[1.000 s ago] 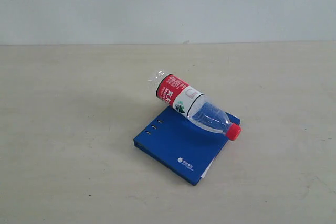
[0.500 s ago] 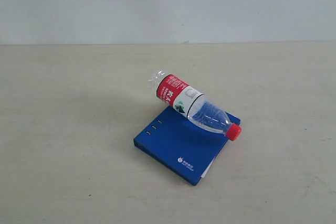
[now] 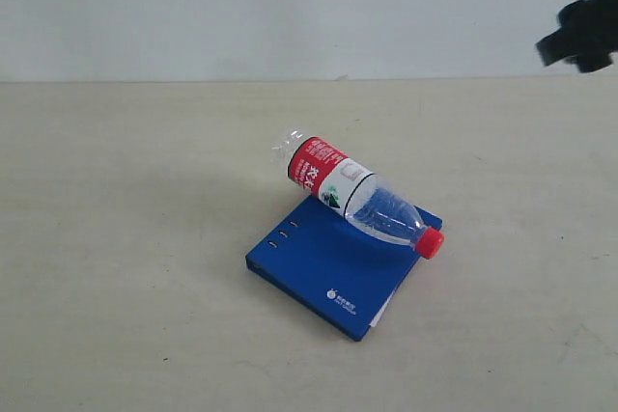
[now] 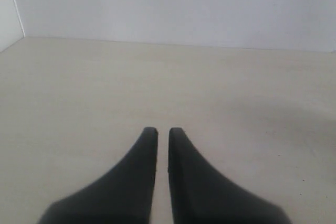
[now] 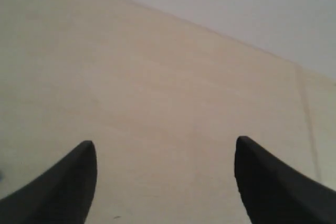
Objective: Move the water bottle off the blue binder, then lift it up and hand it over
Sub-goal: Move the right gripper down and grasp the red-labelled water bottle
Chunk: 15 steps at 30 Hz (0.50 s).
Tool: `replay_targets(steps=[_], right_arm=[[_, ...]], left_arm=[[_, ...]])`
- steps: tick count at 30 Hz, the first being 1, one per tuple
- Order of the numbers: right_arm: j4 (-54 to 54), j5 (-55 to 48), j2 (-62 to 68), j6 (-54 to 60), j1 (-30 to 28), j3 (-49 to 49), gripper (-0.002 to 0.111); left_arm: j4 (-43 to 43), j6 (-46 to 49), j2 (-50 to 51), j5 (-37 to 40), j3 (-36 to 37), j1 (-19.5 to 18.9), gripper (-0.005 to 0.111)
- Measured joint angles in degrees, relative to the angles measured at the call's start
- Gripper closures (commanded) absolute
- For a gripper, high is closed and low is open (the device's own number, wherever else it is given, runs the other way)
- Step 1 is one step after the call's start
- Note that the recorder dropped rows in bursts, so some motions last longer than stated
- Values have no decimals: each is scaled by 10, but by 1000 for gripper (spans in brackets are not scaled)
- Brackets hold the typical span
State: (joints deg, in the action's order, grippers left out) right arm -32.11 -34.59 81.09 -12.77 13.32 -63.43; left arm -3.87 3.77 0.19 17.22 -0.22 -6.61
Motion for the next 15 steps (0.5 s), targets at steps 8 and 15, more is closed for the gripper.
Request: replay_targets(steps=[8, 15], right_arm=[[381, -32, 33, 372, 98, -24, 42], [381, -31, 133, 371, 185, -70, 42]], left_arm=[[0, 0, 0, 0, 0, 0, 99], [0, 0, 0, 0, 0, 0, 99]])
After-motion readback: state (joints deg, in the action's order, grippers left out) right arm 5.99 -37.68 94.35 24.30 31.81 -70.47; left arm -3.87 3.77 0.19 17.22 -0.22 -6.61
